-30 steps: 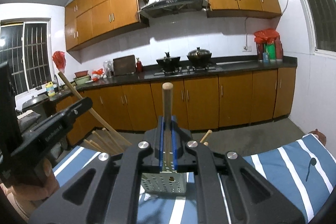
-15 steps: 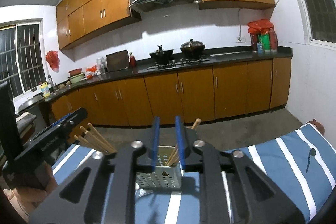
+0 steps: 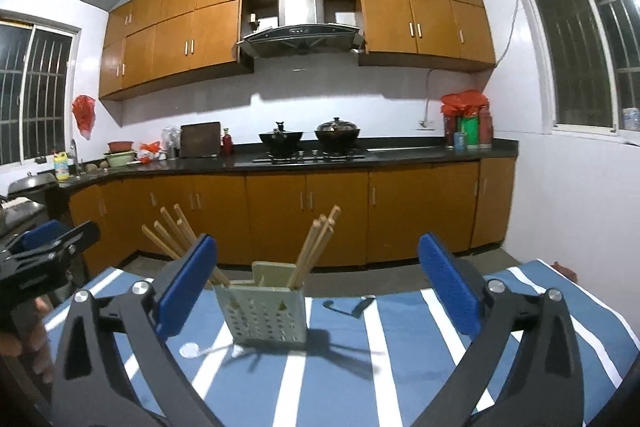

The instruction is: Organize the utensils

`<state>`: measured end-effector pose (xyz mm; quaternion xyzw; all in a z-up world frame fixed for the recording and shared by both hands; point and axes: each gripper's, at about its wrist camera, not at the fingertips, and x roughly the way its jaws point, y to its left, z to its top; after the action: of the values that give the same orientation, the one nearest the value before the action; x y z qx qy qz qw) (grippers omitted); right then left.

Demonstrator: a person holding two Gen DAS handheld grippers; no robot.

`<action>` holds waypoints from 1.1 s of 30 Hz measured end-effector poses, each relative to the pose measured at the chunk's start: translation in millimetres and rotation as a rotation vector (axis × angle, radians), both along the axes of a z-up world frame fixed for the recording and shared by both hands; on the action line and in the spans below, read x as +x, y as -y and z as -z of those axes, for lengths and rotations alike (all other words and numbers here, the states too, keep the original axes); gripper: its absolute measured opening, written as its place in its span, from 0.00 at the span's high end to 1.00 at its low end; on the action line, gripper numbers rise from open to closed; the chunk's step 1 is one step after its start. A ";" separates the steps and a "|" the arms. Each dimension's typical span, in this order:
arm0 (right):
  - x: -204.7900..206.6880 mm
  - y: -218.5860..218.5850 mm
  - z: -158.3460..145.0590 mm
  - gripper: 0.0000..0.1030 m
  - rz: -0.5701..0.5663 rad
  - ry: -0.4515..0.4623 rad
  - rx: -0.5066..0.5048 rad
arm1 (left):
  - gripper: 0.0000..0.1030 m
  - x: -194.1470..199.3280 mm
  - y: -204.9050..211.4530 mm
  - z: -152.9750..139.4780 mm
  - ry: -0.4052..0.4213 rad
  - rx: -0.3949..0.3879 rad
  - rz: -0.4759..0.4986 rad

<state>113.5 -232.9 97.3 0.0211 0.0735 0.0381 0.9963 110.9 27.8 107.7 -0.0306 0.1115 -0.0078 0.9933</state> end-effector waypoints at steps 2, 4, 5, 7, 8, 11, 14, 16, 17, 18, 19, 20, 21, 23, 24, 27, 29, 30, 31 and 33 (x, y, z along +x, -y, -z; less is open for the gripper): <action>-9.9 -0.2 8.9 0.04 0.010 -0.003 0.007 | 0.02 -13.3 2.1 11.1 -0.007 0.029 -0.018; -21.3 1.0 18.7 0.04 0.022 0.015 0.015 | 0.02 -26.6 2.8 23.3 -0.012 0.050 -0.027; -25.8 0.8 22.8 0.04 0.029 0.021 0.016 | 0.02 -30.6 2.8 26.7 -0.018 0.053 -0.025; -34.0 -0.7 33.9 0.04 0.034 0.006 0.013 | 0.02 -38.8 3.2 38.2 -0.041 0.054 -0.018; -36.1 -1.7 38.6 0.04 0.025 -0.005 0.009 | 0.02 -41.5 3.4 42.5 -0.052 0.054 -0.018; -43.4 -8.8 53.7 0.04 0.028 -0.036 -0.043 | 0.02 -46.6 6.9 53.0 -0.091 0.058 -0.008; -49.1 -16.3 69.0 0.04 0.022 -0.078 -0.064 | 0.02 -51.2 6.1 63.5 -0.117 0.022 0.012; -53.1 -18.0 77.0 0.04 0.019 -0.096 -0.060 | 0.02 -59.3 6.0 71.1 -0.116 0.004 0.021; -53.7 -18.5 79.9 0.04 0.015 -0.105 -0.060 | 0.02 -61.5 6.2 73.1 -0.112 0.003 0.023; -55.8 -19.4 84.5 0.04 0.008 -0.117 -0.061 | 0.02 -64.0 6.8 75.0 -0.110 0.006 0.021; -56.2 -19.6 87.2 0.04 0.008 -0.126 -0.063 | 0.02 -64.8 7.4 76.2 -0.110 0.011 0.019; -56.3 -19.9 88.7 0.04 0.009 -0.132 -0.065 | 0.02 -66.1 8.8 78.5 -0.110 0.017 0.015; -56.3 -19.8 91.0 0.04 0.010 -0.138 -0.066 | 0.02 -67.0 9.4 80.6 -0.111 0.023 0.011; -56.1 -19.1 96.7 0.04 0.011 -0.157 -0.066 | 0.02 -68.2 10.1 85.4 -0.118 0.029 0.010; -55.8 -19.3 99.3 0.04 0.012 -0.165 -0.065 | 0.02 -68.3 10.6 87.6 -0.123 0.033 0.006; -54.5 -20.0 106.4 0.04 0.015 -0.186 -0.071 | 0.02 -67.8 13.7 94.8 -0.144 0.045 -0.001; -54.5 -20.4 111.0 0.04 0.016 -0.196 -0.076 | 0.02 -67.2 15.1 99.0 -0.162 0.047 0.001; -54.4 -20.7 112.4 0.04 0.017 -0.199 -0.079 | 0.02 -67.0 15.5 100.8 -0.169 0.047 0.002; -54.4 -20.9 113.4 0.04 0.019 -0.203 -0.080 | 0.02 -67.1 16.0 102.7 -0.176 0.050 0.001; -53.7 -19.5 115.1 0.04 0.020 -0.208 -0.077 | 0.02 -67.6 17.2 104.5 -0.181 0.057 -0.006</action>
<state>59.8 -213.4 -17.8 -0.0129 0.1777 0.0228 0.9837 43.3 10.6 3.1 -0.0032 0.2008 0.0012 0.9796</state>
